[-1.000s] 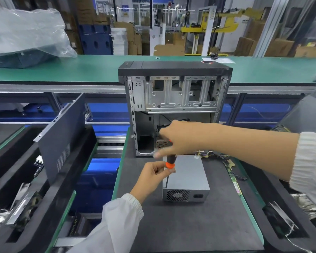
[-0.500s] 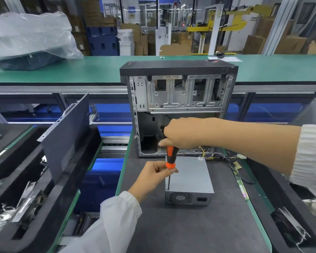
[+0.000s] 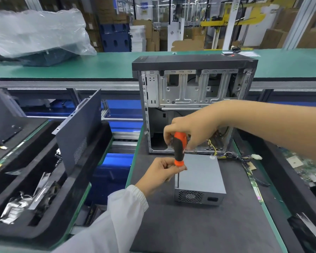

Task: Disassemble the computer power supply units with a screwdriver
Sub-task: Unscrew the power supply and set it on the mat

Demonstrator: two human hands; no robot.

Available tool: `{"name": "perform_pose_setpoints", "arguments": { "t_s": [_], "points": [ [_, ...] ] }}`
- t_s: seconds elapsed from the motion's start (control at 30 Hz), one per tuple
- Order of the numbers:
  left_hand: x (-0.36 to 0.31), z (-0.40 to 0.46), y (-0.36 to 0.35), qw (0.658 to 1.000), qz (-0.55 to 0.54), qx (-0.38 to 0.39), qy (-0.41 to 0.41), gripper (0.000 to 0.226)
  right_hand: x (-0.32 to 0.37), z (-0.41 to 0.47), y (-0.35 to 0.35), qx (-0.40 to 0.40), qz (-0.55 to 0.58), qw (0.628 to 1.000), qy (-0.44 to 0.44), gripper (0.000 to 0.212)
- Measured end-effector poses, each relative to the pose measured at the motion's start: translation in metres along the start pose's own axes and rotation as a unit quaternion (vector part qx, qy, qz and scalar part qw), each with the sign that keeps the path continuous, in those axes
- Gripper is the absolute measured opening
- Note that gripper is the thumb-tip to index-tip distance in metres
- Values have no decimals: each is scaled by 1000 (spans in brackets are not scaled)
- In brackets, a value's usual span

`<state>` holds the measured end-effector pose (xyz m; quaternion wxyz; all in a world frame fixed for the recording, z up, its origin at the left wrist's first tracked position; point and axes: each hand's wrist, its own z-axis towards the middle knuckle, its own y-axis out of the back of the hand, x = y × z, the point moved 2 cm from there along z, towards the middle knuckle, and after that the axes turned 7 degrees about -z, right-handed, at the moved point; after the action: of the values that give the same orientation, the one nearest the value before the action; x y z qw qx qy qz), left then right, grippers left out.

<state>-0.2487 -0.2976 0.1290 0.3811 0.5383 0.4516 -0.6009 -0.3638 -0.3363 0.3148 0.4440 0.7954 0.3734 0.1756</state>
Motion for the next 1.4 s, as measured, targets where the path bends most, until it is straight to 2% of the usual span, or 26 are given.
{"name": "perform_pose_setpoints", "arguments": {
  "t_s": [0.1,0.17,0.23,0.27,0.3,0.37,0.43,0.5,0.53,0.57,0.63,0.67,0.73,0.8,0.87,0.9,0.93,1.0,1.03,1.07,1.13,1.2,1.27,1.33,1.4],
  "points": [
    [-2,1,-3,1000,6,0,-2,13,2,-1,-3,-25,30,997,-70,58],
    [-2,2,-4,1000,9,6,-7,13,7,3,-9,-69,-12,991,-111,64],
    [-2,4,-4,1000,14,11,-5,13,6,10,-12,-89,-71,990,-87,45],
    [-2,4,-3,1000,16,12,-3,13,5,10,-11,-74,-65,993,-60,25],
    [-1,5,-3,1000,15,12,-3,14,2,6,-8,-55,-41,997,-34,20],
    [0,6,-3,1000,9,11,-5,14,-4,1,-3,-25,-27,999,-6,45],
    [1,8,-4,1000,5,12,-6,14,-6,1,-4,-42,6,998,-51,62],
    [2,10,-5,1000,6,19,-5,14,-5,4,-12,-53,-11,991,-125,71],
    [2,10,-5,1000,7,22,-4,14,-7,7,-15,-64,-34,989,-131,68],
    [2,11,-5,1000,8,23,-3,13,-8,10,-16,-88,-52,988,-117,55],
    [2,12,-5,1000,9,24,-5,13,-13,10,-12,-93,-36,994,-48,16],
    [2,12,-4,1000,10,23,-6,12,-15,7,-8,-67,-12,998,-9,20],
    [3,11,-4,1000,13,24,-7,13,-18,4,-4,-40,16,998,35,44],
    [4,12,-3,1000,9,23,-9,14,-19,6,-5,-50,35,998,-10,58],
    [3,11,-3,1000,10,25,-8,16,-17,9,-12,-56,7,995,-84,73],
    [3,11,-2,1000,12,28,-7,16,-16,10,-14,-65,-24,993,-93,72],
    [3,11,-2,999,14,32,-6,15,-17,13,-14,-77,-56,992,-78,63],
    [2,11,-2,999,17,33,-7,15,-17,11,-10,-69,-49,996,-16,23],
    [2,11,-2,999,17,32,-8,14,-18,8,-8,-45,-20,999,11,28],
    [2,11,-1,999,15,31,-9,14,-19,5,-6,-23,-2,999,35,41],
    [2,10,0,999,10,31,-10,13,-18,2,-7,-27,33,999,6,57],
    [3,10,1,999,6,36,-10,12,-12,5,-16,-52,37,996,-64,65],
    [3,10,1,999,9,42,-9,13,-10,11,-19,-84,-5,994,-72,52],
    [3,10,1,999,17,46,-11,14,-9,8,-13,-70,-5,997,-14,15],
    [3,11,1,998,20,52,-13,14,-12,0,-5,-24,28,998,53,40]
  ]
}}
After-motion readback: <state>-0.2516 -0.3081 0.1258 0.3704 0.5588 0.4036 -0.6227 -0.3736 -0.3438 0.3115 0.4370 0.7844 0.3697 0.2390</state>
